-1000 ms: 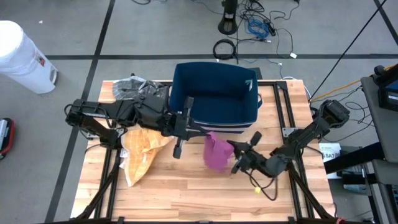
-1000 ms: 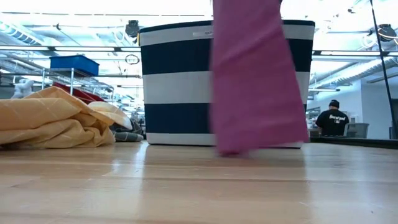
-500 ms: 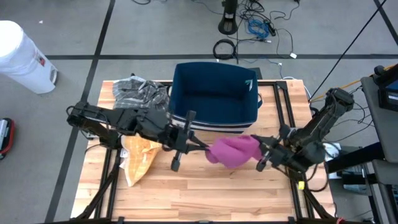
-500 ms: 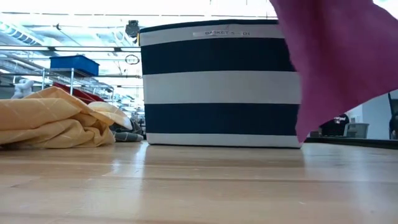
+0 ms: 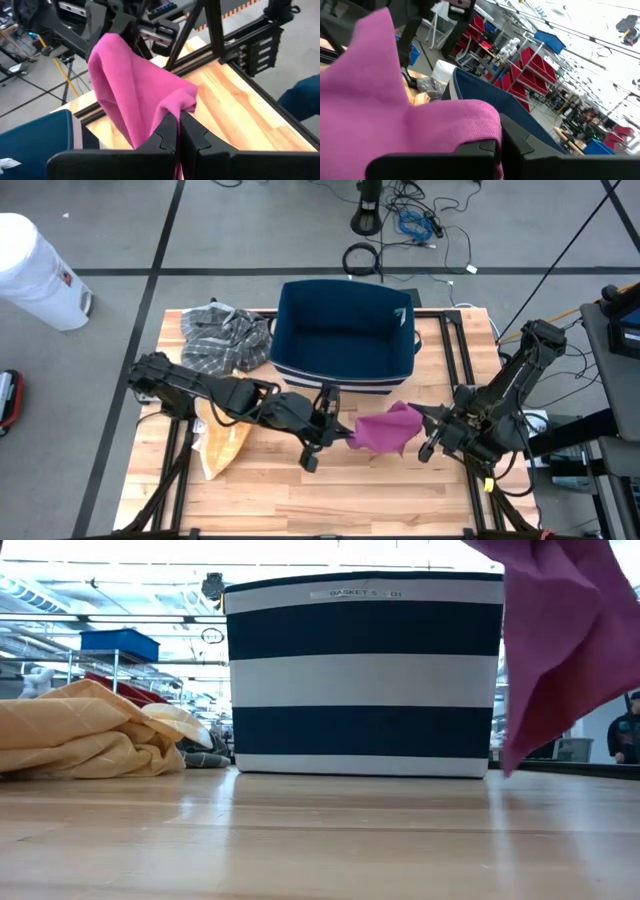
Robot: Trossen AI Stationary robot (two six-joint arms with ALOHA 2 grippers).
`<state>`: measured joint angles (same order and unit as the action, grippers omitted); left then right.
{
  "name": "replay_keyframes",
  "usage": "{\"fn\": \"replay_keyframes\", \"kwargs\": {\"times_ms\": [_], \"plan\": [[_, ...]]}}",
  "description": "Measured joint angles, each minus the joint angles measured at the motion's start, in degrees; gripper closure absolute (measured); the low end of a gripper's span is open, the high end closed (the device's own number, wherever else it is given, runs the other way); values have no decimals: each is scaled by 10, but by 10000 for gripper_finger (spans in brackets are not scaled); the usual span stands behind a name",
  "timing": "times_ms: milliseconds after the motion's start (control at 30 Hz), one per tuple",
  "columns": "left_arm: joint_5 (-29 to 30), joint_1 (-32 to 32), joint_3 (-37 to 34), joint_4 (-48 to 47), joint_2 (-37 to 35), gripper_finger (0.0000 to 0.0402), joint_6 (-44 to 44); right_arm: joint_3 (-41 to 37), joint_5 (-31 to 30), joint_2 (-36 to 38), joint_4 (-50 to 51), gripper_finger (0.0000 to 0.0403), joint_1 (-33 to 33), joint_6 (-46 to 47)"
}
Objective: Fold towel
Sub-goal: Fold the purple towel
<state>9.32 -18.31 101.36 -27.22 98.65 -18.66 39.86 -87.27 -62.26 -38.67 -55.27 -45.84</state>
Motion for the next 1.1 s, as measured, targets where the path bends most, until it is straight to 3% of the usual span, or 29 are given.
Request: {"fn": "replay_keyframes", "kwargs": {"times_ms": [333, 567, 833, 1100], "plan": [[16, -14, 0, 7, 14, 400, -22, 0, 16, 0, 1, 403, 0, 23], [-19, -27, 0, -10, 14, 400, -40, 0, 160, 0, 2, 403, 0, 28], [-47, -32, 0, -45, 14, 400, -36, 0, 380, 0, 66, 403, 23, 101], [-74, -29, 0, -42, 14, 400, -34, 0, 691, 0, 134, 403, 92, 203]]}}
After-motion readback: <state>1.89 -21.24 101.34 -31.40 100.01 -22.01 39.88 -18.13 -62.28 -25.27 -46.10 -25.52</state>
